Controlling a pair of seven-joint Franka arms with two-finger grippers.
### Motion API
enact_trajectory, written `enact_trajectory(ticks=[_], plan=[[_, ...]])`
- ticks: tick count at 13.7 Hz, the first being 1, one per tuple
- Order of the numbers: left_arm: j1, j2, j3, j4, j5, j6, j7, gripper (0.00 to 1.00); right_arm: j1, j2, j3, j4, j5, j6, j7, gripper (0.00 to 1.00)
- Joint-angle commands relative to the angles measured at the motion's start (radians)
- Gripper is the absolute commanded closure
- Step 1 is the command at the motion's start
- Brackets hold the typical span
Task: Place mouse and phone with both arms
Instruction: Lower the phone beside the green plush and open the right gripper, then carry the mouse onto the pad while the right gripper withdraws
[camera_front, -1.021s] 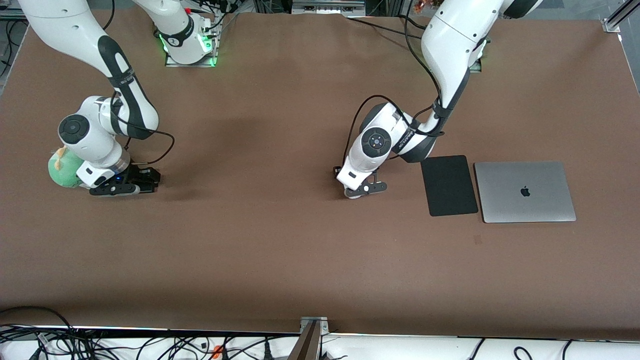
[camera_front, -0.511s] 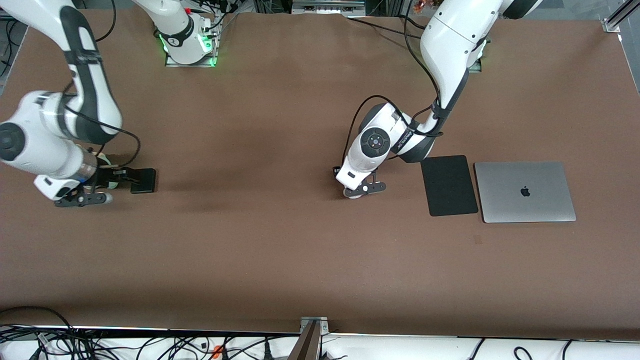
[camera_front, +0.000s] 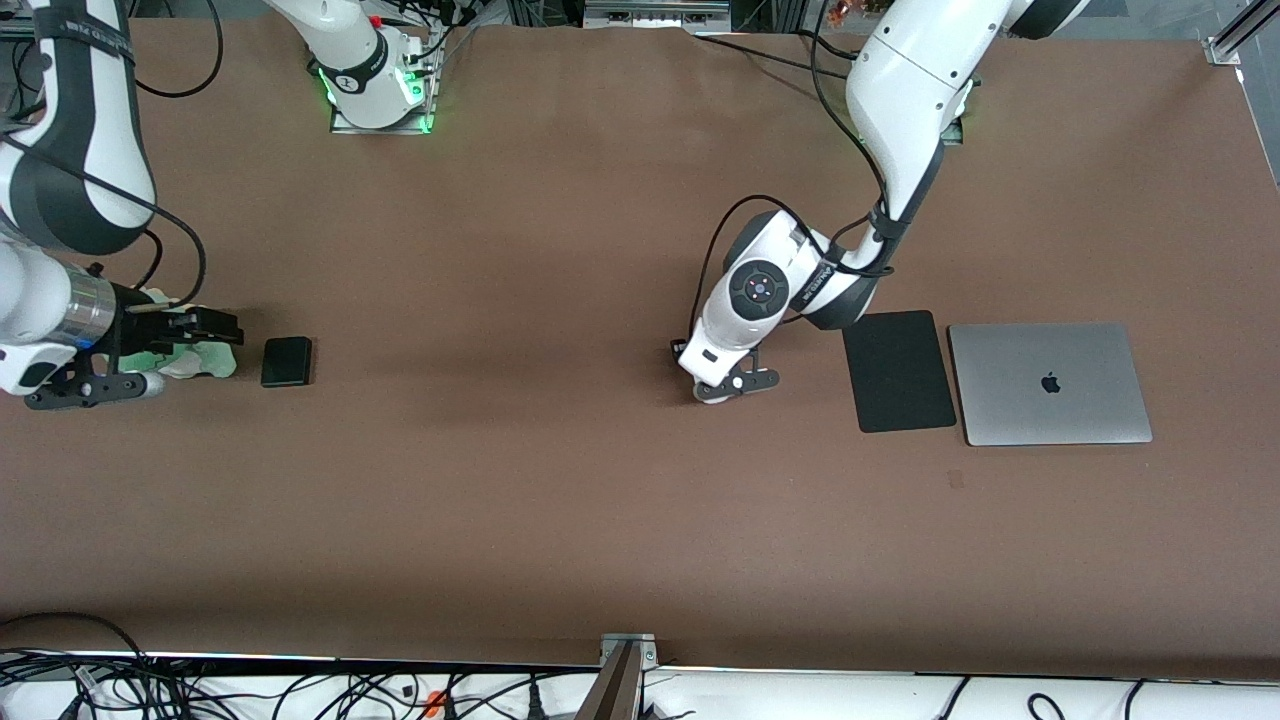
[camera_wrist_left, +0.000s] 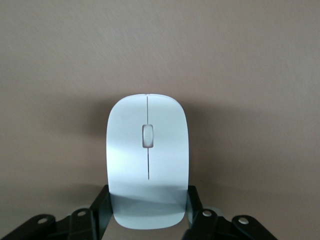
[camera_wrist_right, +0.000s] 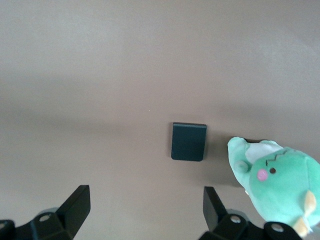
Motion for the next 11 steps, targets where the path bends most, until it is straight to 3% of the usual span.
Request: enact_trajectory(ticks=[1, 5, 8, 10, 11], plan=[[0.036, -0.048, -0.003, 0.006, 0.024, -0.056, 0.0, 0.51, -0.003, -0.074, -0.004, -0.002, 0.014, -0.058, -0.009, 0.0], [0.113, -0.126, -0.01, -0.025, 0.025, -0.139, 0.088, 0.52, -0.003, -0.14, 0.0, -0.002, 0.002, -0.086, -0.009, 0.0], [0.157, -0.22, -0.008, -0.141, 0.025, -0.139, 0.137, 0.62, -0.003, -0.196, 0.002, -0.005, -0.001, -0.12, -0.004, 0.0], [0.197, -0.307, -0.008, -0.244, 0.025, -0.131, 0.231, 0.61, -0.003, -0.214, 0.008, -0.005, -0.014, -0.147, 0.064, 0.0], [0.235, -0.338, -0.011, -0.291, 0.025, -0.119, 0.294, 0.6, -0.016, -0.217, 0.04, -0.003, -0.04, -0.167, 0.106, 0.0]])
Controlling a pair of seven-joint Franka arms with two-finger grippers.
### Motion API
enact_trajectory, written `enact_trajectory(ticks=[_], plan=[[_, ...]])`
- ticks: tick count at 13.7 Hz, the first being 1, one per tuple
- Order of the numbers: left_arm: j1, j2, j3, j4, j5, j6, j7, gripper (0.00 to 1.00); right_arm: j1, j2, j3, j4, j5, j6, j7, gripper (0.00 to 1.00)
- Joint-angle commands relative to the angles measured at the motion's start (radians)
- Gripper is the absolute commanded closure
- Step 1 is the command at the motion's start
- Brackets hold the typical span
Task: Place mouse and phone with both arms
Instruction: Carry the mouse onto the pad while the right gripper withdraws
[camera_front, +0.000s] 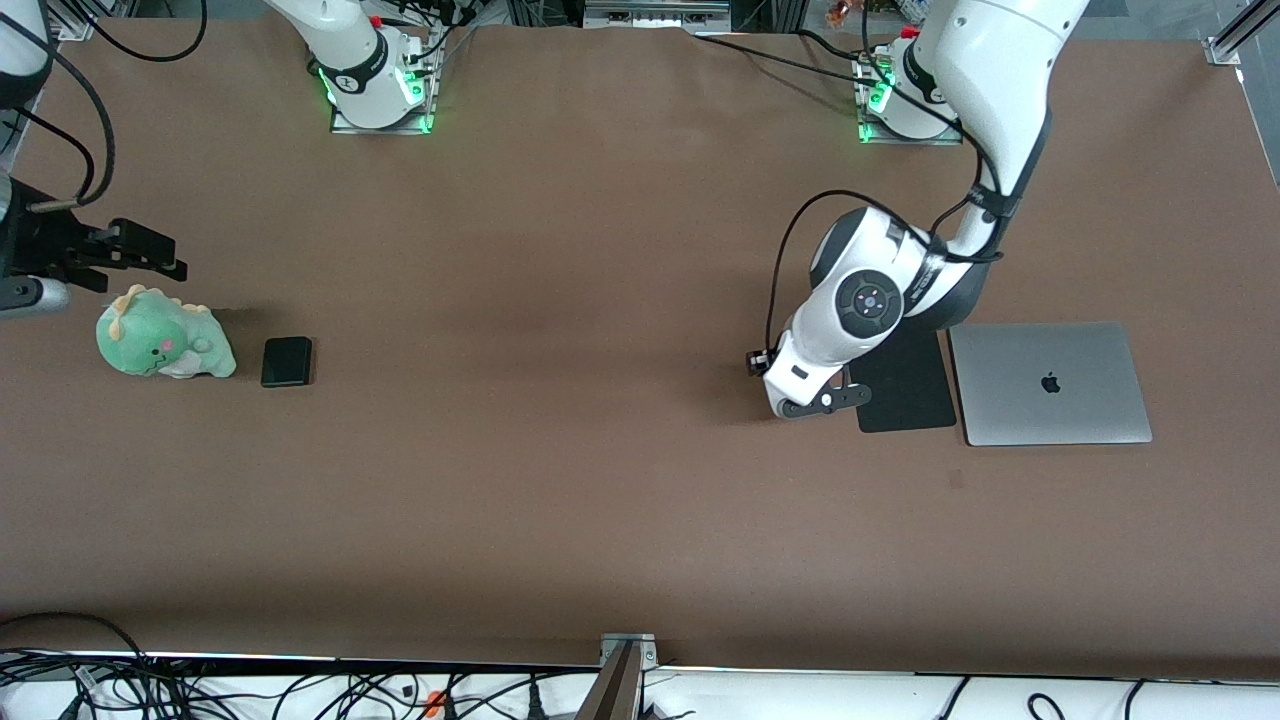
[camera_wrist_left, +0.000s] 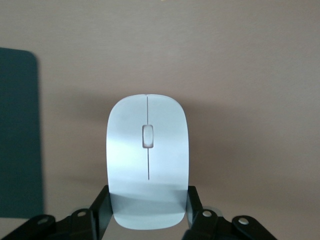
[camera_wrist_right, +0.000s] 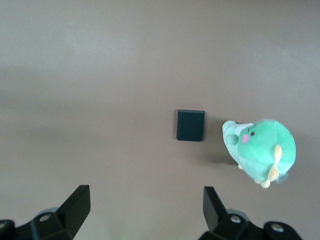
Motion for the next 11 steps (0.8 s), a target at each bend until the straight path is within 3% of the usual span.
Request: enact_trajectory(ticks=[1, 2, 4, 6, 11], plan=[[0.091, -0.146, -0.013, -0.197, 0.018, 0.044, 0.148, 0.59, -0.04, -0.029, 0.085, -0.007, -0.06, -0.043, 0.097, 0.0], [0.119, -0.167, -0.013, -0.259, 0.018, 0.088, 0.194, 0.58, -0.075, -0.044, 0.129, -0.008, -0.072, -0.054, 0.115, 0.0], [0.154, -0.218, -0.012, -0.4, 0.018, 0.206, 0.28, 0.57, -0.109, -0.061, 0.16, -0.008, -0.074, -0.086, 0.125, 0.0], [0.195, -0.21, -0.012, -0.419, 0.018, 0.211, 0.291, 0.57, -0.113, -0.08, 0.168, -0.008, -0.074, -0.1, 0.146, 0.0], [0.3, -0.137, -0.006, -0.383, 0.018, 0.216, 0.368, 0.5, -0.133, -0.106, 0.263, -0.011, -0.074, -0.103, 0.279, 0.0]])
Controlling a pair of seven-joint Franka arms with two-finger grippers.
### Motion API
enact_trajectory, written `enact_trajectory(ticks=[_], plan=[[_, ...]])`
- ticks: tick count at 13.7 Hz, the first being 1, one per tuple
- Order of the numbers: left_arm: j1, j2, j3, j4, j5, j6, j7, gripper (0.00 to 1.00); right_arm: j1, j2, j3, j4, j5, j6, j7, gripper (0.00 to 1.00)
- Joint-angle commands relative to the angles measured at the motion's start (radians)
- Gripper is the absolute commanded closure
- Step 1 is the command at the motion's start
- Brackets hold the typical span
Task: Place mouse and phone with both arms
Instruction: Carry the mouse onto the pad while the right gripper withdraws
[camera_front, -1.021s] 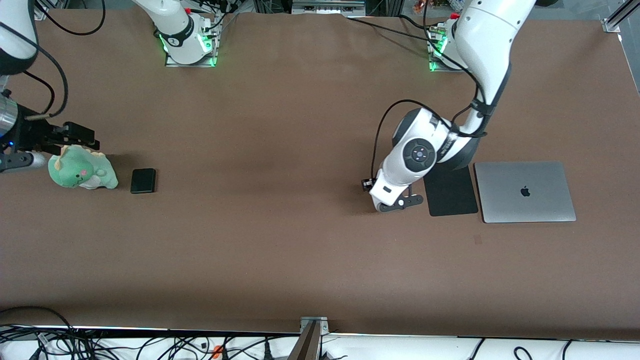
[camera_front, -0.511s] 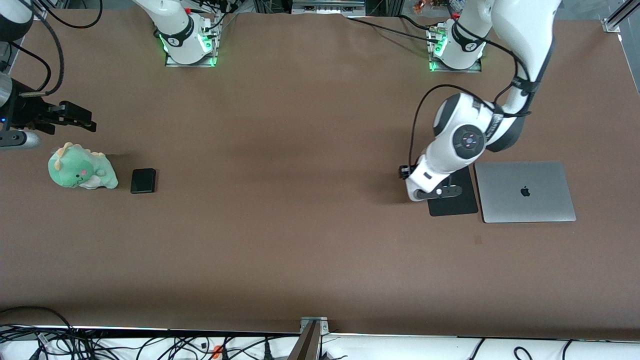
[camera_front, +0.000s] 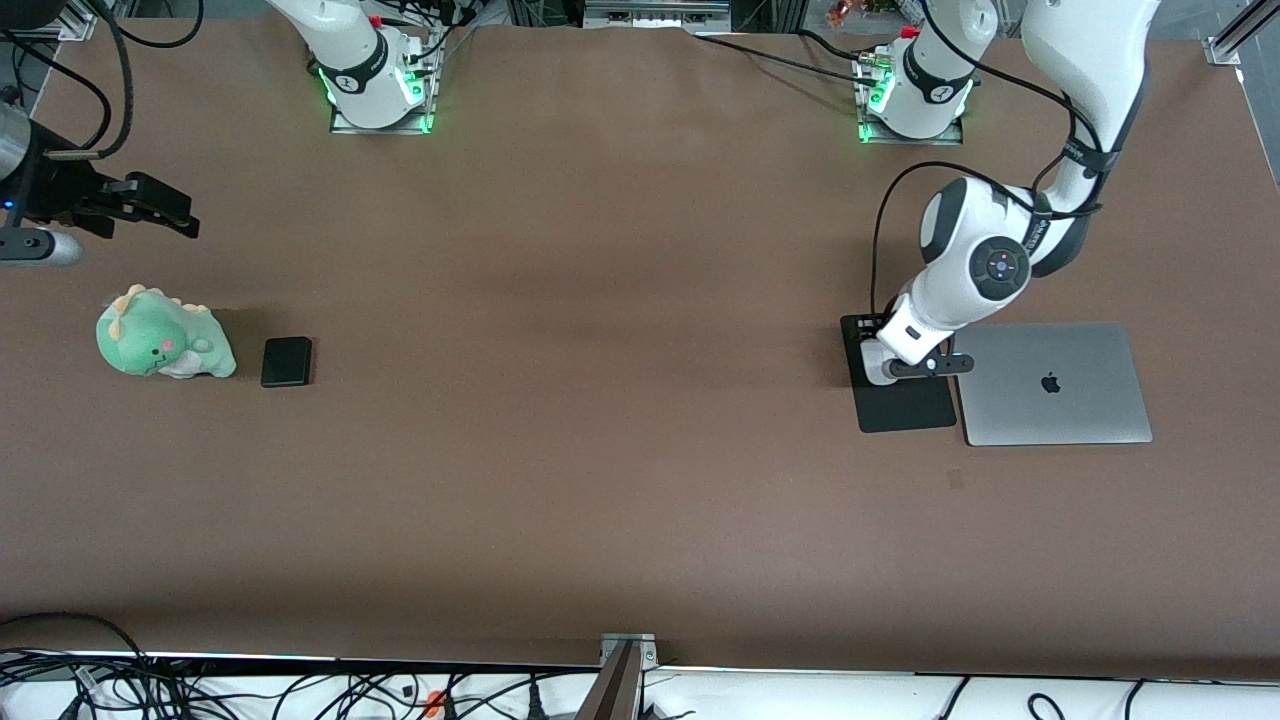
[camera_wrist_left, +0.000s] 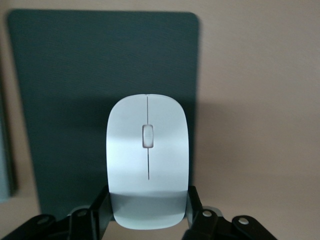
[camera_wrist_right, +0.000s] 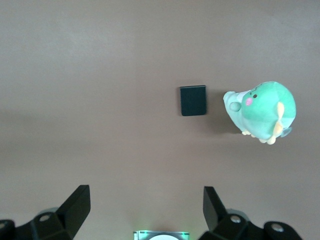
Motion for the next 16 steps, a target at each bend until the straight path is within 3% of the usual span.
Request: enact_trajectory(ticks=[1, 4, 5, 6, 8, 12, 16], plan=[[0.047, 0.055, -0.007, 0.036, 0.019, 0.008, 0.047, 0.5, -0.022, -0.033, 0.042, -0.01, -0.011, -0.011, 0.052, 0.0], [0.048, 0.077, -0.007, 0.056, 0.027, 0.008, 0.046, 0.22, -0.022, -0.033, 0.042, -0.008, -0.011, -0.012, 0.052, 0.0], [0.051, 0.08, -0.007, 0.071, 0.028, 0.005, 0.043, 0.2, -0.022, -0.033, 0.041, -0.008, -0.011, -0.015, 0.051, 0.0], [0.054, 0.084, -0.007, 0.085, 0.028, 0.004, 0.041, 0.09, -0.022, -0.038, 0.039, -0.008, -0.013, -0.018, 0.049, 0.0], [0.066, 0.084, -0.007, 0.117, 0.028, -0.024, 0.042, 0.0, -0.024, -0.038, 0.032, -0.008, -0.014, -0.017, 0.046, 0.0], [0.088, 0.044, -0.01, 0.229, 0.028, -0.222, 0.046, 0.0, -0.024, -0.049, 0.006, -0.008, -0.017, -0.026, 0.04, 0.0], [0.09, 0.028, -0.007, 0.485, 0.028, -0.572, 0.047, 0.0, -0.024, -0.053, 0.006, -0.006, -0.016, -0.029, 0.051, 0.0]])
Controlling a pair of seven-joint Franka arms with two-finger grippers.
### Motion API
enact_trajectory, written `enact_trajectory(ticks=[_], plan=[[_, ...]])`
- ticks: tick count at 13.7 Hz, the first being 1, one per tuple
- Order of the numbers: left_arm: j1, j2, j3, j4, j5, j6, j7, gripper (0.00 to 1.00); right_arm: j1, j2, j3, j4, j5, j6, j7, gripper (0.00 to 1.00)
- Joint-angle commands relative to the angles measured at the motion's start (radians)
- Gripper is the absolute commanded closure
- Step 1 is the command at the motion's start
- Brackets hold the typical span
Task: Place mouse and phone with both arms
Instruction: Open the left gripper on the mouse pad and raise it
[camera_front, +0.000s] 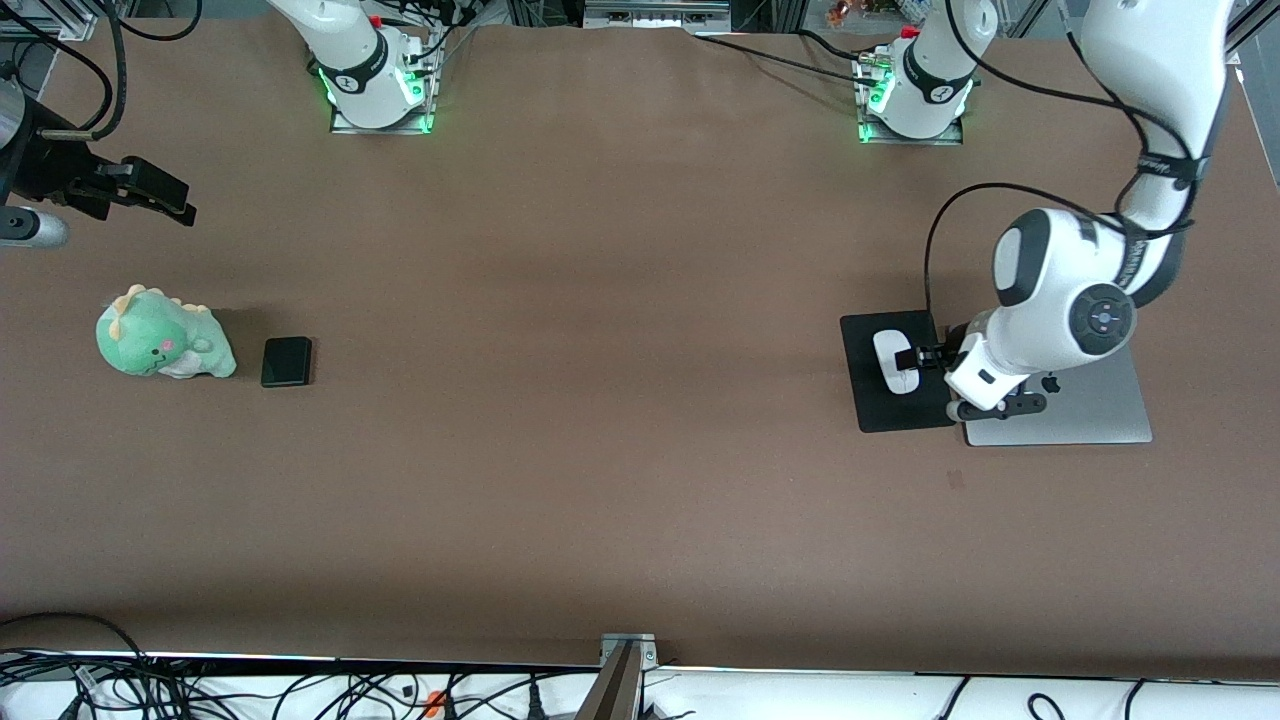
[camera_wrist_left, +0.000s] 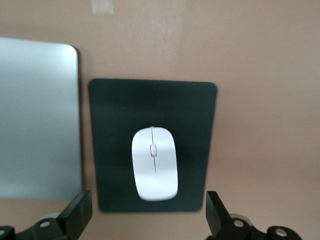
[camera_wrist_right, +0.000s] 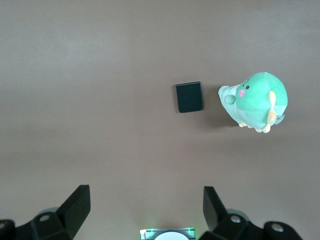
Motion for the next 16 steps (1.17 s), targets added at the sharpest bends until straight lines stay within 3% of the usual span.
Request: enact_trajectory(ticks=[1, 4, 7, 9, 14, 16], plan=[[0.01, -0.003, -0.008, 0.184, 0.025, -0.229, 0.005, 0.0, -0.009, -0.021, 0.005, -0.005, -0.007, -0.013, 0.006, 0.0], [0.037, -0.013, -0.009, 0.339, 0.025, -0.409, 0.064, 0.0, -0.009, -0.013, 0.005, 0.006, -0.007, 0.0, -0.018, 0.0], [0.06, -0.066, -0.009, 0.403, 0.025, -0.438, 0.062, 0.0, -0.011, -0.007, -0.009, 0.015, -0.008, 0.021, -0.057, 0.0], [0.06, -0.114, -0.009, 0.405, 0.026, -0.446, 0.059, 0.0, -0.011, 0.008, -0.043, 0.013, -0.005, 0.03, -0.114, 0.0], [0.04, -0.246, -0.029, 0.373, 0.066, -0.512, 0.062, 0.0, -0.011, -0.004, -0.044, 0.017, -0.005, 0.026, -0.115, 0.0], [-0.062, -0.275, 0.033, 0.361, 0.124, -0.515, 0.048, 0.0, -0.011, -0.005, -0.046, 0.017, -0.004, 0.027, -0.115, 0.0]])
